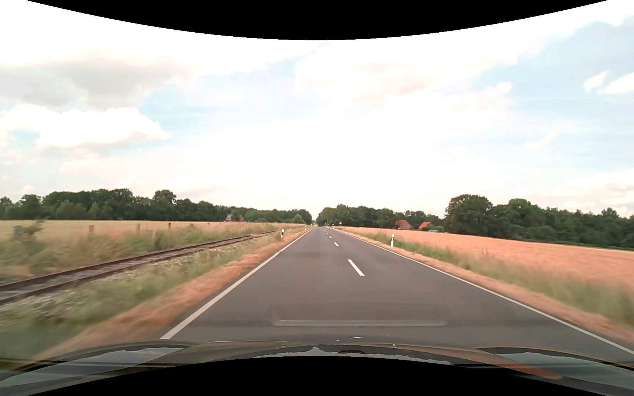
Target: Follow the waypoints while adhering to traffic rules and regulations
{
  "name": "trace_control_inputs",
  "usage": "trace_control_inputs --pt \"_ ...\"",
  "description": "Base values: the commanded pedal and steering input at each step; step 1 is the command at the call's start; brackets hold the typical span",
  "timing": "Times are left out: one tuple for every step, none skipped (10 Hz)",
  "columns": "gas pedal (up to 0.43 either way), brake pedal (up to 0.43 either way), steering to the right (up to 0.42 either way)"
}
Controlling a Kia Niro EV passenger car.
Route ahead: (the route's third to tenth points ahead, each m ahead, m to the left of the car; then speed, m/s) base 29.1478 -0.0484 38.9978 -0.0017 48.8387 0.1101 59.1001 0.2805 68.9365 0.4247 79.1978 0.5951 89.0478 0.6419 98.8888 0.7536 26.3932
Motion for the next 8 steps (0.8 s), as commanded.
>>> trace_control_inputs --pt "0.268 0.000 0.003" --pt "0.268 0.000 0.003" --pt "0.268 0.000 0.003" --pt "0.268 0.000 0.003" --pt "0.268 0.000 0.003" --pt "0.268 0.000 0.003" --pt "0.240 0.000 0.003" --pt "0.240 0.000 0.003"
